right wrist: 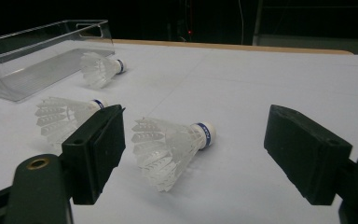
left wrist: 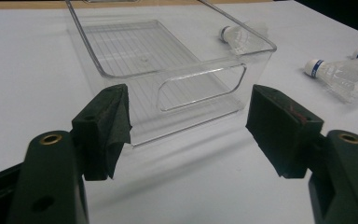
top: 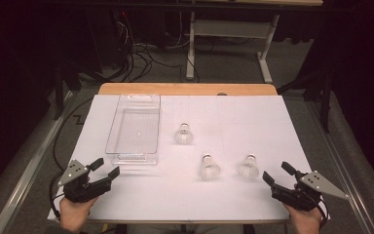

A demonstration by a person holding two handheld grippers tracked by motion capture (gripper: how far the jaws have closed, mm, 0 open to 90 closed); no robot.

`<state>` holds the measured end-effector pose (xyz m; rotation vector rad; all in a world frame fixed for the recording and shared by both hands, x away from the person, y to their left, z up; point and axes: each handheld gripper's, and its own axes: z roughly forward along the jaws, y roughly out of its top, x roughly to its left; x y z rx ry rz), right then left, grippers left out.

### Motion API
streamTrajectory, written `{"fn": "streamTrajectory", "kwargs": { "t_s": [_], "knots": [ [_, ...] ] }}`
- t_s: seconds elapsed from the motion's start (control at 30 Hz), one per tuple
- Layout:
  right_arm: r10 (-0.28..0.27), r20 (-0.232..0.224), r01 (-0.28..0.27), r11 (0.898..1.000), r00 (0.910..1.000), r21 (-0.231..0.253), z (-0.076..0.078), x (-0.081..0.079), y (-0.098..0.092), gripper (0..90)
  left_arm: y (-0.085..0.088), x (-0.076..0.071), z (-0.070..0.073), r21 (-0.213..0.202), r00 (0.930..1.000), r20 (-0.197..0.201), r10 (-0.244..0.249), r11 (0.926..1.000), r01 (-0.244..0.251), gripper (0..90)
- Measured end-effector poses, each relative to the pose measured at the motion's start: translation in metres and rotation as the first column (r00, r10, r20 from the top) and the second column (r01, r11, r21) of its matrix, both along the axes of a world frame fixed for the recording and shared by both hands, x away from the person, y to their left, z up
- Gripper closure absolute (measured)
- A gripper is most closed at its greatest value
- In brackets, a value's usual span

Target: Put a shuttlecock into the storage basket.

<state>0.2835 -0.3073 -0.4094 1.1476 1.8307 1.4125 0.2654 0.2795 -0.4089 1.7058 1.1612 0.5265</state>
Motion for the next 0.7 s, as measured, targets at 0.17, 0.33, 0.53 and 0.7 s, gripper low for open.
{"fn": "streamTrajectory", "kwargs": {
  "t_s": [0.17,0.33,0.53,0.7],
  "knots": [
    [-0.003,-0.002,0.003,1.0,1.0,0.005,-0.0001,-0.0004,-0.0007,21.0,0.0005,-0.0001,-0.0001,-0.005,1.0,-0.001,0.0,1.0,0.0,31.0],
    [-0.002,-0.005,0.002,1.0,1.0,0.004,-0.0002,0.0,0.0003,21.0,0.0006,-0.0008,0.0002,-0.007,1.0,-0.002,-0.002,1.0,0.002,31.2],
    [-0.003,-0.007,0.003,1.0,1.0,0.015,-0.0004,0.0002,-0.0009,20.8,-0.0011,-0.0007,0.0003,-0.002,1.0,-0.002,-0.005,1.0,0.005,31.3],
    [0.0,-0.008,0.0,1.0,1.0,0.016,-0.0004,0.0003,-0.0004,20.8,-0.0012,-0.0012,0.0005,-0.005,1.0,-0.001,-0.005,1.0,0.005,31.4]
  ]
}}
